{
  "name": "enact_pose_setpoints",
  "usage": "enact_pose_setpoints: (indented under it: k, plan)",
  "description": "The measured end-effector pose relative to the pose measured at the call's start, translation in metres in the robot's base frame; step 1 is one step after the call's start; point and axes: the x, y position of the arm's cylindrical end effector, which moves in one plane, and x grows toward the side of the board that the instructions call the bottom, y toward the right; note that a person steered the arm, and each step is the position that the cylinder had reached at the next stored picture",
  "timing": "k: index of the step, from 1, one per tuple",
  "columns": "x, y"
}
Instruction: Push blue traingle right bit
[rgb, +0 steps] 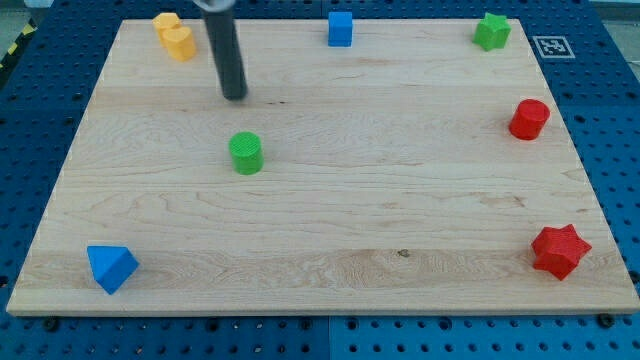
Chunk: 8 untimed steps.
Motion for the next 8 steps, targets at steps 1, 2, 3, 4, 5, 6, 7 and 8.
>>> enact_pose_setpoints:
  k: [1,2,3,4,5,6,7,8]
  plan:
    - [0.028,0.019]
    - [0.028,0.019]
    - [0.028,0.018]
    - [0.029,0.018]
    - [0.032,0.010]
    - [0.037,-0.060]
    - [0.074,-0.129]
    - [0.145,-0.150]
